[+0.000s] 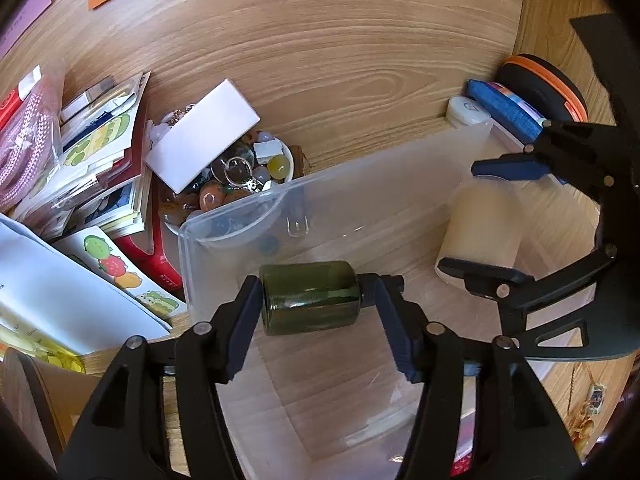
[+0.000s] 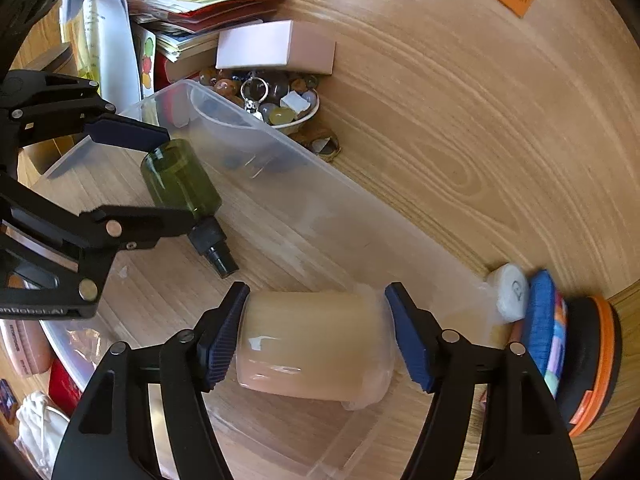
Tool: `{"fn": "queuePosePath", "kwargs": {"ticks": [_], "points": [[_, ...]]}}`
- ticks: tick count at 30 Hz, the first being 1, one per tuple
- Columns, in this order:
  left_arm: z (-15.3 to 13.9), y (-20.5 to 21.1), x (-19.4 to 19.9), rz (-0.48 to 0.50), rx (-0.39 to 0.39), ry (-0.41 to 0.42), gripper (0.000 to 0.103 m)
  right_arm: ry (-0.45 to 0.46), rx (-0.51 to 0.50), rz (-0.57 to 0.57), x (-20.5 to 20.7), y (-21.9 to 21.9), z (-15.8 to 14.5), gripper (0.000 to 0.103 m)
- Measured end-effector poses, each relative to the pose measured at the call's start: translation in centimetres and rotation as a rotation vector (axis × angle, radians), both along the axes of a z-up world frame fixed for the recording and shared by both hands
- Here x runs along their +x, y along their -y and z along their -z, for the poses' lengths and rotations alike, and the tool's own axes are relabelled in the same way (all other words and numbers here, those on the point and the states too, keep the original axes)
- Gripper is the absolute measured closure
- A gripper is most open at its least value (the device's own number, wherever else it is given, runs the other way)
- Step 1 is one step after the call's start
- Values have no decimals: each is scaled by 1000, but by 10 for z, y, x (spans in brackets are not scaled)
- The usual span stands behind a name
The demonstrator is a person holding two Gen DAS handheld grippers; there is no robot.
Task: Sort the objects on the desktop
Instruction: 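Lower the bottle into the clear bin and open the left tool while the right tool releases the jar there, then move the left tool to the blue Max box while the right tool approaches the green pear charm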
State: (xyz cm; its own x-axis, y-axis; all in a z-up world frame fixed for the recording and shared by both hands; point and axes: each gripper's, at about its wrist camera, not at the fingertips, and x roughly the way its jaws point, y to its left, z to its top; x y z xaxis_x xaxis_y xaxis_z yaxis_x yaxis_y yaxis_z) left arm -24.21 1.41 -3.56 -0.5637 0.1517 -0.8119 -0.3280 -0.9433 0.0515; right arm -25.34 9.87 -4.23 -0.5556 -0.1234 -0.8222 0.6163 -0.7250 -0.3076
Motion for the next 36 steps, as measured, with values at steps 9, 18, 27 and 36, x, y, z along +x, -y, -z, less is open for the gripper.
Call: {"fn": "queuePosePath", "kwargs": {"ticks": [9, 18, 27, 36], "points": [[-10, 3, 19, -9, -12, -23, 33, -64, 5, 7, 19, -7, -21, 33], [-34, 3, 45, -38, -6, -72, 25, -134, -62, 53, 48, -21, -50, 27], [-57, 2, 84, -61, -9, -134, 14, -184, -146, 81, 84, -46, -68, 24], [-63, 7, 128, -97, 8, -170, 10, -212, -254, 110, 137, -65, -69, 20]]}}
